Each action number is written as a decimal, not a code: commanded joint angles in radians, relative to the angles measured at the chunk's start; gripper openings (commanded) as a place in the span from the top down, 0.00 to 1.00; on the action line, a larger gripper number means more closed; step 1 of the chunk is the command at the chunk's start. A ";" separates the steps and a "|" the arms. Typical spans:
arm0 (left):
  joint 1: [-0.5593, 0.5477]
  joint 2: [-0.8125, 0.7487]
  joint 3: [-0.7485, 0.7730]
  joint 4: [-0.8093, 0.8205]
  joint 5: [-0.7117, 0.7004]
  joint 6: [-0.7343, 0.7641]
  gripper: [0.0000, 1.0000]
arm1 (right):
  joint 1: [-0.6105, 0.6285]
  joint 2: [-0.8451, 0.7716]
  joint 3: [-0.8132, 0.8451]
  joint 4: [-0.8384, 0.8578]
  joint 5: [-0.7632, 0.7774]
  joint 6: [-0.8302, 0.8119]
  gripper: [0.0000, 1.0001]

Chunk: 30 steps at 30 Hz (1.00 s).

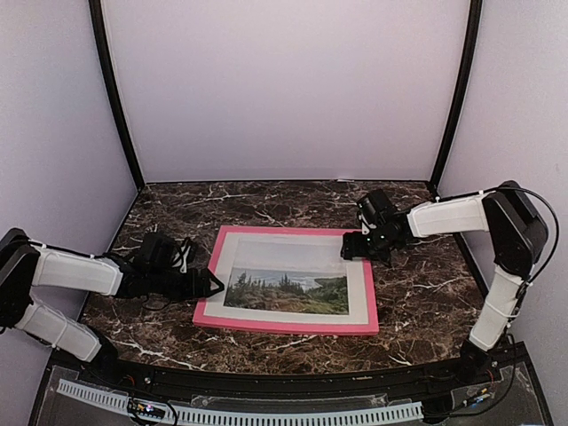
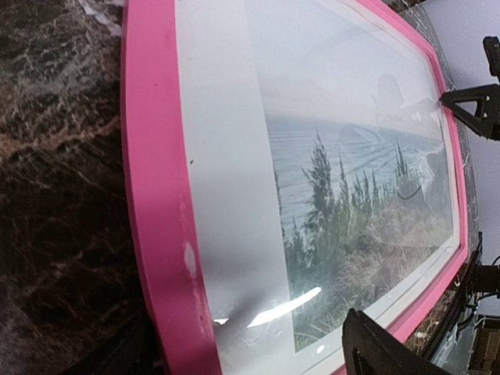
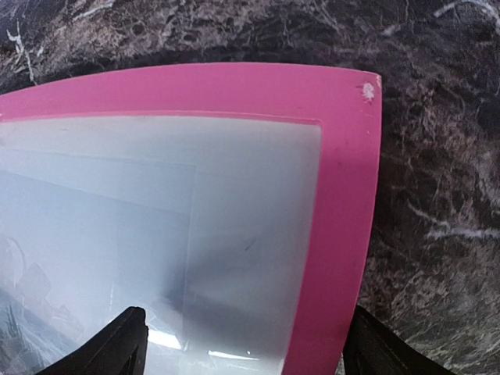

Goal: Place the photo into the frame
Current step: Rotate the photo frame at the center of the board.

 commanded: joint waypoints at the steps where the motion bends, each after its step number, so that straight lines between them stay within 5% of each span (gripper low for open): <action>1: -0.048 -0.080 -0.025 -0.053 0.017 -0.066 0.14 | 0.003 -0.013 0.107 0.020 -0.043 -0.103 0.14; 15: -0.044 -0.408 0.191 -0.432 -0.498 0.187 0.01 | -0.016 -0.275 0.105 -0.176 0.373 -0.263 0.01; 30: 0.054 -0.458 0.448 -0.624 -0.652 0.307 0.01 | -0.017 -0.519 0.019 -0.169 0.458 -0.274 0.01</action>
